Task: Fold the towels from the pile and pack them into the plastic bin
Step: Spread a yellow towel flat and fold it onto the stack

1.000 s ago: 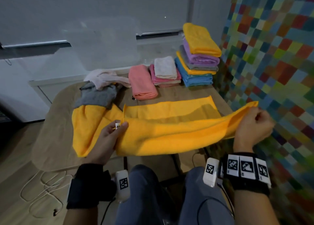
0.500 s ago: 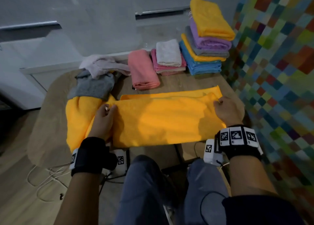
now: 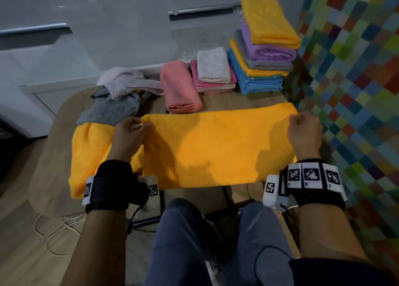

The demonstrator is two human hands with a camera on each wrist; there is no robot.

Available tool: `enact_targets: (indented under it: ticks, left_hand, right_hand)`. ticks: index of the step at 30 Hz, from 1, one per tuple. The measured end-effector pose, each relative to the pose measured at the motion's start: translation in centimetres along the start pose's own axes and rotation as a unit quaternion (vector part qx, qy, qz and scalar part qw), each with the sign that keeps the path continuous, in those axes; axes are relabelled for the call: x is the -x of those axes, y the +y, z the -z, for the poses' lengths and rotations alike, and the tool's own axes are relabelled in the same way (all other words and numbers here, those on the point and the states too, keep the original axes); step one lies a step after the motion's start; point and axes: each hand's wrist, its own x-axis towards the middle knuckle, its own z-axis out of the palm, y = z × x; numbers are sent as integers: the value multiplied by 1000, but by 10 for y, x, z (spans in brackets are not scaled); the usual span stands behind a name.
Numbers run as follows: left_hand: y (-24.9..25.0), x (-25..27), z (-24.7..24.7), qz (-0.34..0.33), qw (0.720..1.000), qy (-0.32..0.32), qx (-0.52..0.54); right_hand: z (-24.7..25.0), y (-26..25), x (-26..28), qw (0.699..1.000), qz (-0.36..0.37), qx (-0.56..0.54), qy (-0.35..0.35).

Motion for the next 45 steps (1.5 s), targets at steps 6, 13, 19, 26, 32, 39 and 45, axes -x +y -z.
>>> enact_targets:
  ticks: [6,13,19,26,32,39,45]
  left_hand:
    - [-11,-17,-17,88,994,-4,-68]
    - [-15,-25,-19,121,991,5,-60]
    - [-21,-29,-18,126,990,19,-62]
    - [-15,-20,-19,33,984,29,-173]
    - [4,44,-81,-198,892,-123,-388]
    - [-31,69,-92,-146,872,-133,-447]
    - [-38,70,-70,-134,864,-111,-473]
  right_hand:
    - [-15,-1,-21,996,-1,51,-76]
    - [-25,11,-24,987,-1,123,-99]
    - [-25,5,-23,992,31,107,-63]
    - [-17,-3,-7,982,79,163,-47]
    - [-50,-53,67,921,314,155,-168]
    - [-87,-26,96,872,356,226,-251]
    - [-48,12,57,915,259,227,-210]
